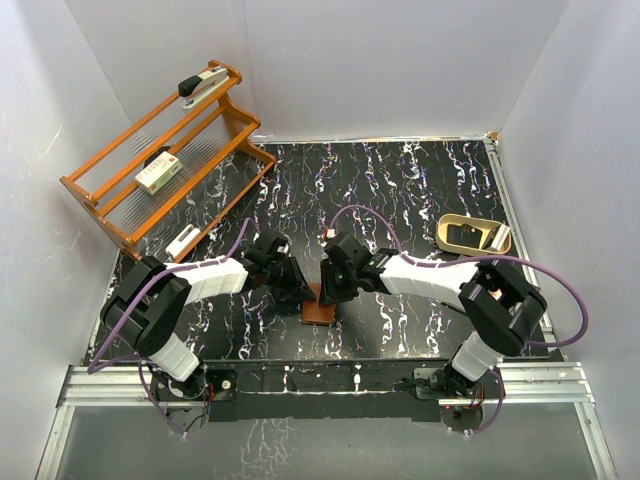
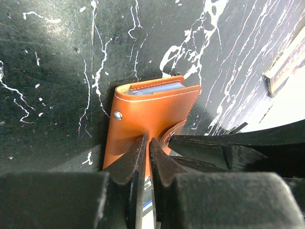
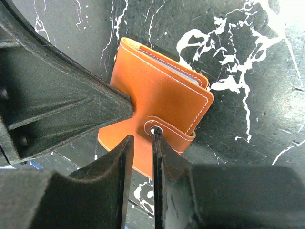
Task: Put the credit cards into the card holder
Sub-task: Close the card holder at the center of the board.
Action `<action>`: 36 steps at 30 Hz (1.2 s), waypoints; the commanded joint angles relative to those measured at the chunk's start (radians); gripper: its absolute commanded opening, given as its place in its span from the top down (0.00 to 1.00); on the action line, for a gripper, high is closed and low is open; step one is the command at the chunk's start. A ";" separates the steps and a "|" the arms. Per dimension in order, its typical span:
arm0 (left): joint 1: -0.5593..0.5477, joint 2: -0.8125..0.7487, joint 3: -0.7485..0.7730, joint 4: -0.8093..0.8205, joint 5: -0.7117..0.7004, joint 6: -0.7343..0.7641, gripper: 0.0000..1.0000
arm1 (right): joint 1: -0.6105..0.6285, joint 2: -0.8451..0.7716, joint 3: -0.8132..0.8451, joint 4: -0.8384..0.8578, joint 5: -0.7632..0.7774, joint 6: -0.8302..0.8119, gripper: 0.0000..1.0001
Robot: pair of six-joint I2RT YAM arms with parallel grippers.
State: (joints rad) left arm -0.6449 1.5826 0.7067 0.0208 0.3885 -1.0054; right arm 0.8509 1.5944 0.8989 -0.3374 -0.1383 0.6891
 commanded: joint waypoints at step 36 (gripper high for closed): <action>-0.007 0.014 0.002 -0.073 -0.029 0.027 0.94 | 0.006 -0.010 0.019 0.068 -0.007 -0.015 0.75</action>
State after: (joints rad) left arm -0.6449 1.5826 0.7078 0.0143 0.3813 -0.9951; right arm 0.8497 1.6035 0.9146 -0.3504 -0.1097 0.6800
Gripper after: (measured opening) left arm 0.064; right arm 0.249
